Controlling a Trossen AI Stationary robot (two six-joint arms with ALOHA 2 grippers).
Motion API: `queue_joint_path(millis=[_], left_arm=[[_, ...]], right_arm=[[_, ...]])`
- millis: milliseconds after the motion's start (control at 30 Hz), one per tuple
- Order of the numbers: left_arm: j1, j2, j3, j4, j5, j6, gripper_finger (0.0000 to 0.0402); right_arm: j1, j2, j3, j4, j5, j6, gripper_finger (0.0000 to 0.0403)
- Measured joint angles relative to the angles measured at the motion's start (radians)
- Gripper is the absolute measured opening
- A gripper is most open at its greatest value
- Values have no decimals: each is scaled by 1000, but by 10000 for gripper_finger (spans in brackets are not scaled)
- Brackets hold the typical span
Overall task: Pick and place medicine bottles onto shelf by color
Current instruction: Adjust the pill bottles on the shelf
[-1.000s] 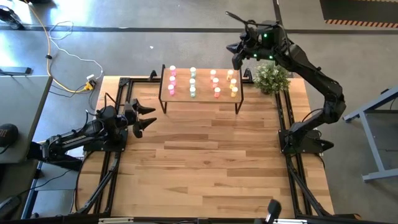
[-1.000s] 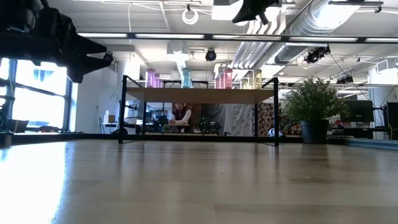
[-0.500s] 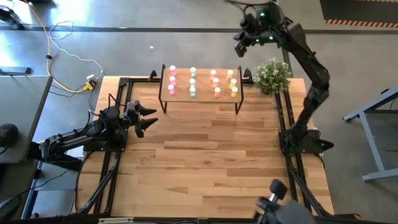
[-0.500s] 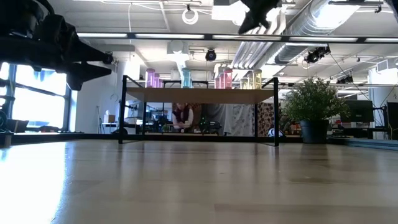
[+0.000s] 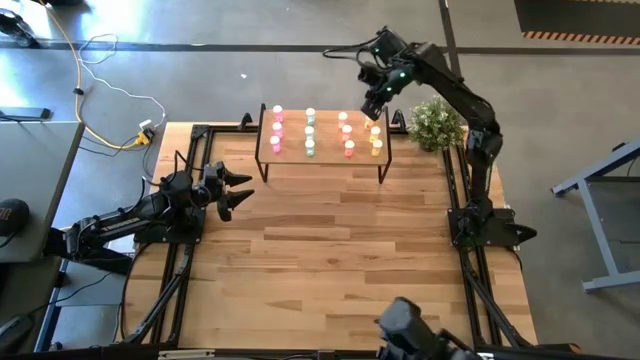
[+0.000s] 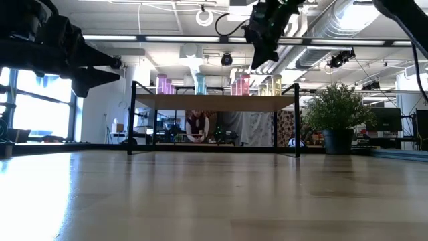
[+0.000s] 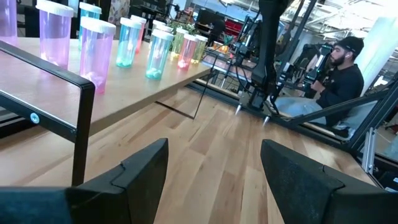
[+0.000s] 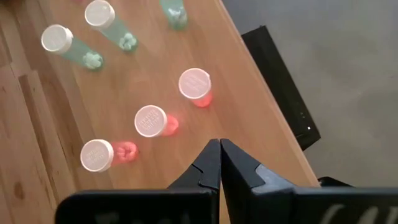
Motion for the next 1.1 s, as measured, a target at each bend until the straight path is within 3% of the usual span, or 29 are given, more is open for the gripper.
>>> queue_joint_path(millis=[533, 1100], left_arm=[[0, 0, 0, 0, 0, 0, 245], [0, 0, 0, 0, 0, 0, 245]], right_arm=[[33, 85, 0, -30, 39, 7, 0], [39, 97, 0, -83, 151, 11, 0]])
